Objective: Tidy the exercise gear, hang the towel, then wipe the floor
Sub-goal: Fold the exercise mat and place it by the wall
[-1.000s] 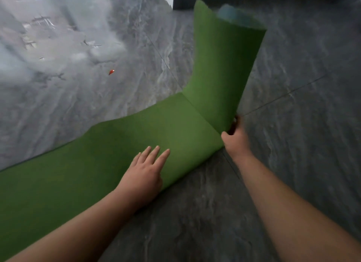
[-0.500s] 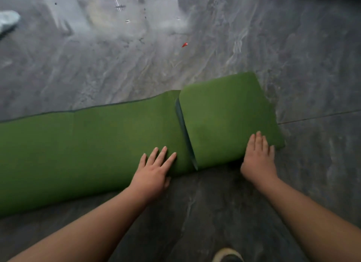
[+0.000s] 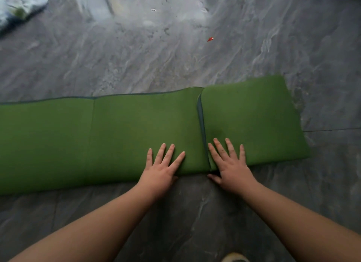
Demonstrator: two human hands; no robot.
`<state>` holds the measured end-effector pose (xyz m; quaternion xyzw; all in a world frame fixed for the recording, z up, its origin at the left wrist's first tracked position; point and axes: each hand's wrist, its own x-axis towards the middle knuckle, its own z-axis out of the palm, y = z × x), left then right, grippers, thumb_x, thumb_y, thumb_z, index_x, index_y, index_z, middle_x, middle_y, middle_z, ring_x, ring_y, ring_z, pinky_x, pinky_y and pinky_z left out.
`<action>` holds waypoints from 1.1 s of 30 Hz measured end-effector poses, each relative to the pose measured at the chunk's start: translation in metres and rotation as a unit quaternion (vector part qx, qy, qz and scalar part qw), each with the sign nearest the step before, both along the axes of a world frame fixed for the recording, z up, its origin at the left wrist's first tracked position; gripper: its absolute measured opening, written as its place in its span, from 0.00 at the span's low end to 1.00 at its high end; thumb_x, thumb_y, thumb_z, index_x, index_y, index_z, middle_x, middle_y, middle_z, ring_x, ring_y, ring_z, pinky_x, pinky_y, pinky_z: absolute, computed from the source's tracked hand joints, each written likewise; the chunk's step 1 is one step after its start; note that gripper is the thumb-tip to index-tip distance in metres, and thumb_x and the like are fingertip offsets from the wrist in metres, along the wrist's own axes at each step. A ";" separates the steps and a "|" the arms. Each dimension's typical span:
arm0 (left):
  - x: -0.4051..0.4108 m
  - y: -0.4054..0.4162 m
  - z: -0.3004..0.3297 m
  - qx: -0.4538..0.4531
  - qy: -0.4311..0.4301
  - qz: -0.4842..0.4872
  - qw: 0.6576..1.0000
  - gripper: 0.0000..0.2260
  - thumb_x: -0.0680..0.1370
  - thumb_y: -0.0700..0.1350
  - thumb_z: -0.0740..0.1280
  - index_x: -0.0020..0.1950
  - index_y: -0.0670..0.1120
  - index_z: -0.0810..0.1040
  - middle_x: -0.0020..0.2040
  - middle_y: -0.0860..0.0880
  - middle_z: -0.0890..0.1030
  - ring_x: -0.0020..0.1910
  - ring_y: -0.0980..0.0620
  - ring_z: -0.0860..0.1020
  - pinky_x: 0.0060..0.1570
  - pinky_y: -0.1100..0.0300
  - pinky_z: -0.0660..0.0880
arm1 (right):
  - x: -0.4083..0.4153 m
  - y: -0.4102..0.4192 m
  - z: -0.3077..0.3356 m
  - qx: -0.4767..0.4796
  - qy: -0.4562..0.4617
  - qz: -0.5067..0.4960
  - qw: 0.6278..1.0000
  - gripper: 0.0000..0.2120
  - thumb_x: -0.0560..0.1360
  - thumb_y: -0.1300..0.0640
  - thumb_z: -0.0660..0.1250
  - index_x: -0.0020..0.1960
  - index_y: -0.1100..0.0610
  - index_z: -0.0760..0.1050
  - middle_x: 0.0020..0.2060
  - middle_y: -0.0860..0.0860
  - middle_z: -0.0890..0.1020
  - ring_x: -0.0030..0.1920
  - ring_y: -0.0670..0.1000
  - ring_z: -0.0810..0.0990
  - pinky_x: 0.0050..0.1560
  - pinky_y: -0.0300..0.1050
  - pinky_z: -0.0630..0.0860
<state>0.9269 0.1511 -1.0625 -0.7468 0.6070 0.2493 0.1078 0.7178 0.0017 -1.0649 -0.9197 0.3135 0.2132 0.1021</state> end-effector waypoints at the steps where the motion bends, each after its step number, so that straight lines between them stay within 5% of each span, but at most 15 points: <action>1: 0.000 0.001 0.000 -0.002 0.001 -0.007 1.000 0.33 0.83 0.56 0.52 0.76 0.59 0.29 0.80 0.47 0.34 0.77 0.41 0.31 0.72 0.32 0.34 | -0.002 0.000 0.000 -0.012 -0.013 -0.007 1.000 0.49 0.70 0.32 0.62 0.80 0.47 0.40 0.80 0.50 0.44 0.79 0.60 0.41 0.72 0.75 0.44; 5: -0.002 0.006 0.004 -0.025 0.007 -0.001 1.000 0.33 0.83 0.52 0.51 0.74 0.60 0.27 0.80 0.48 0.35 0.77 0.43 0.32 0.71 0.32 0.34 | -0.004 0.001 0.003 -0.045 -0.012 -0.013 0.999 0.50 0.67 0.36 0.68 0.80 0.48 0.47 0.80 0.51 0.53 0.79 0.60 0.50 0.72 0.74 0.49; 10: -0.011 -0.017 0.018 -0.039 0.003 0.009 0.999 0.39 0.79 0.63 0.56 0.75 0.58 0.27 0.79 0.48 0.32 0.77 0.43 0.30 0.71 0.30 0.38 | 0.012 0.000 0.008 -0.050 -0.027 -0.036 0.998 0.50 0.63 0.45 0.77 0.78 0.54 0.56 0.76 0.56 0.64 0.75 0.66 0.61 0.65 0.78 0.60; 16: -0.023 -0.038 0.033 -0.082 -0.003 0.050 0.995 0.42 0.80 0.52 0.58 0.71 0.60 0.22 0.80 0.50 0.35 0.78 0.44 0.34 0.71 0.30 0.39 | 0.024 0.001 0.034 -0.026 -0.188 -0.123 0.974 0.45 0.68 0.56 0.73 0.79 0.60 0.53 0.78 0.59 0.59 0.78 0.61 0.57 0.72 0.72 0.57; 20: -0.021 -0.045 0.049 -0.153 0.075 0.110 0.979 0.41 0.79 0.48 0.58 0.69 0.62 0.23 0.81 0.50 0.41 0.80 0.47 0.39 0.73 0.32 0.44 | 0.034 0.004 0.058 0.069 -0.306 -0.181 0.932 0.39 0.73 0.59 0.65 0.79 0.57 0.52 0.79 0.55 0.56 0.79 0.54 0.50 0.76 0.66 0.49; 25: -0.012 -0.055 0.086 -0.283 0.215 0.198 0.913 0.34 0.72 0.52 0.48 0.77 0.64 0.39 0.80 0.53 0.48 0.80 0.53 0.44 0.76 0.37 0.46 | 0.066 0.005 0.096 0.141 -0.457 -0.227 0.848 0.35 0.73 0.60 0.60 0.79 0.54 0.53 0.78 0.54 0.59 0.79 0.53 0.53 0.76 0.65 0.54; 33: 0.058 -0.049 0.176 -0.372 0.305 0.194 0.855 0.33 0.77 0.51 0.56 0.75 0.72 0.41 0.80 0.54 0.49 0.80 0.56 0.46 0.77 0.43 0.51 | 0.152 0.010 0.185 0.272 -0.556 -0.211 0.757 0.35 0.74 0.44 0.58 0.78 0.56 0.55 0.76 0.52 0.63 0.76 0.43 0.60 0.76 0.44 0.57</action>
